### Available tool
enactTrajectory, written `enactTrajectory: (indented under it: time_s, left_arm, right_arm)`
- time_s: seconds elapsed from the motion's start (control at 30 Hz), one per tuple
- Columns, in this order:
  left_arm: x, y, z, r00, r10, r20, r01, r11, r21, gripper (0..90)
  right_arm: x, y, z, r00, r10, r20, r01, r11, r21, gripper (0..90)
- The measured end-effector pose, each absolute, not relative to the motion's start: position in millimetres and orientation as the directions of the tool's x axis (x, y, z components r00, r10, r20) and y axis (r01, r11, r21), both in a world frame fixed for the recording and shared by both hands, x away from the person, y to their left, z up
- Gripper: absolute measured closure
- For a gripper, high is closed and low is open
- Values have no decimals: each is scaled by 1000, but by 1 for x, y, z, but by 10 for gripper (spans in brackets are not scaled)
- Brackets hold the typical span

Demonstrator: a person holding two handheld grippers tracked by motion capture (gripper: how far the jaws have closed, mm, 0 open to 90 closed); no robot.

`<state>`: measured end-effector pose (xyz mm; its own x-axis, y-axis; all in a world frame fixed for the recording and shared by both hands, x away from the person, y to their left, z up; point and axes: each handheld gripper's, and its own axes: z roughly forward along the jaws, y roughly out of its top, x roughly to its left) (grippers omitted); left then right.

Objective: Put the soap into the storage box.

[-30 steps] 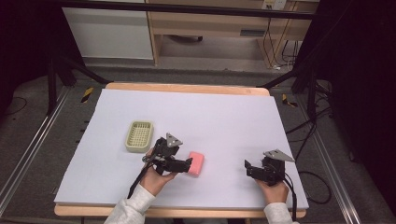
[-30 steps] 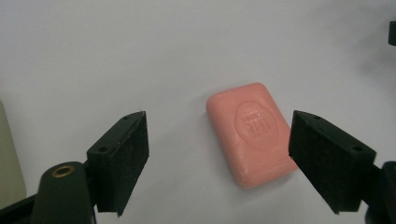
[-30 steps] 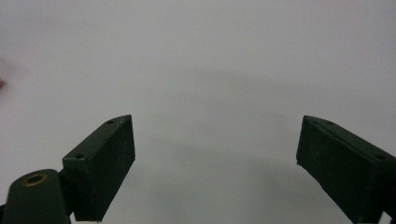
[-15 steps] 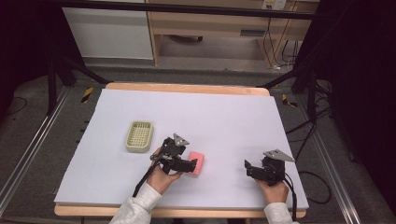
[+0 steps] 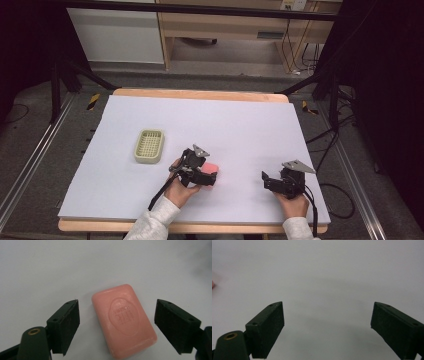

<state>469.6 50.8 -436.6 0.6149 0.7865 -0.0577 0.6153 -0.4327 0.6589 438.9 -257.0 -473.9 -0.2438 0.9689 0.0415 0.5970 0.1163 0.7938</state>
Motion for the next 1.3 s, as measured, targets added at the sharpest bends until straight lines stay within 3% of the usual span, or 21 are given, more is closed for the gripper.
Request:
enactTrajectory:
  time_s: [1.3]
  left_arm:
    - [481, 31, -457, 597, 800, -59, 676, -462, 574, 249]
  right_arm:
    - [439, -256, -474, -254, 967, 35, 601, 130, 788, 119]
